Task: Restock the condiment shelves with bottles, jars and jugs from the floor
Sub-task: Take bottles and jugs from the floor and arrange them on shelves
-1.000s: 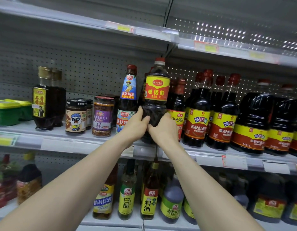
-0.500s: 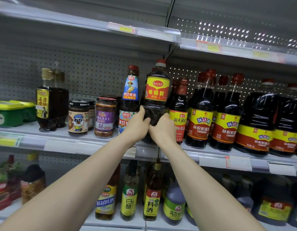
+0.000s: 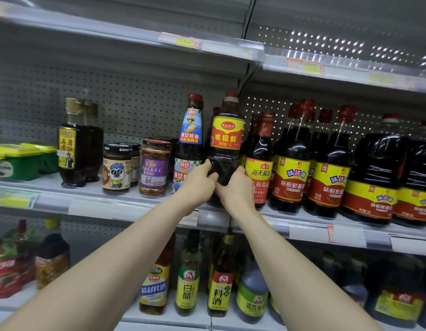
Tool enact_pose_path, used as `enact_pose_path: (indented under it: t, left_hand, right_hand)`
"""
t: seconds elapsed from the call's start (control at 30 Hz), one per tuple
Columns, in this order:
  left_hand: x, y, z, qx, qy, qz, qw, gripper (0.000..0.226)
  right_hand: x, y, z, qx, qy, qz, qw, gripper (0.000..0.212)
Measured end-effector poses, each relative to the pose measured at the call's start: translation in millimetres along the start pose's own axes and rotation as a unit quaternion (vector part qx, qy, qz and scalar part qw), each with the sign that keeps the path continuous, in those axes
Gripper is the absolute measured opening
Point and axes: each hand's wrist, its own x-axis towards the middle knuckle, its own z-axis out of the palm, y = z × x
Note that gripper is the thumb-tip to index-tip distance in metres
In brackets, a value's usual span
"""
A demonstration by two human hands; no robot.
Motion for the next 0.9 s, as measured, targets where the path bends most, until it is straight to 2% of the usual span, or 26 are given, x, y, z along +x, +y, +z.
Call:
enact_pose_path:
  t: [0.23, 0.4, 0.53, 0.63, 0.9]
  left_hand:
    - [-4.7, -0.3, -4.3, -0.009, -0.023, 0.002, 1.000, 0.053]
    - [-9.6, 3.5, -6.8, 0.005, -0.007, 0.012, 1.000, 0.043]
    - [-17.1, 6.9, -7.8, 0.071, 0.049, 0.027, 0.996, 0.041]
    - [-23.8, 7.0, -9.6, 0.107, 0.081, 0.059, 0.989, 0.038]
    - [-47.0, 10.9, -4.1, 0.180, 0.072, 0.128, 0.973, 0.039]
  right_hand:
    - [0.6, -1.3, -4.6, -0.049, -0.017, -0.007, 0.999, 0.057]
    - [-2.3, 2.1, -14.3, -0.076, -0.008, -0.016, 0.997, 0.046]
    - [-4.3, 5.7, -29.9, -0.086, 0.013, -0.035, 0.996, 0.037]
    - [-9.5, 8.0, -42.1, -0.091, 0.028, -0.056, 0.994, 0.043]
    - [-39.6, 17.0, -65.8, -0.088, 0.057, -0.092, 0.990, 0.045]
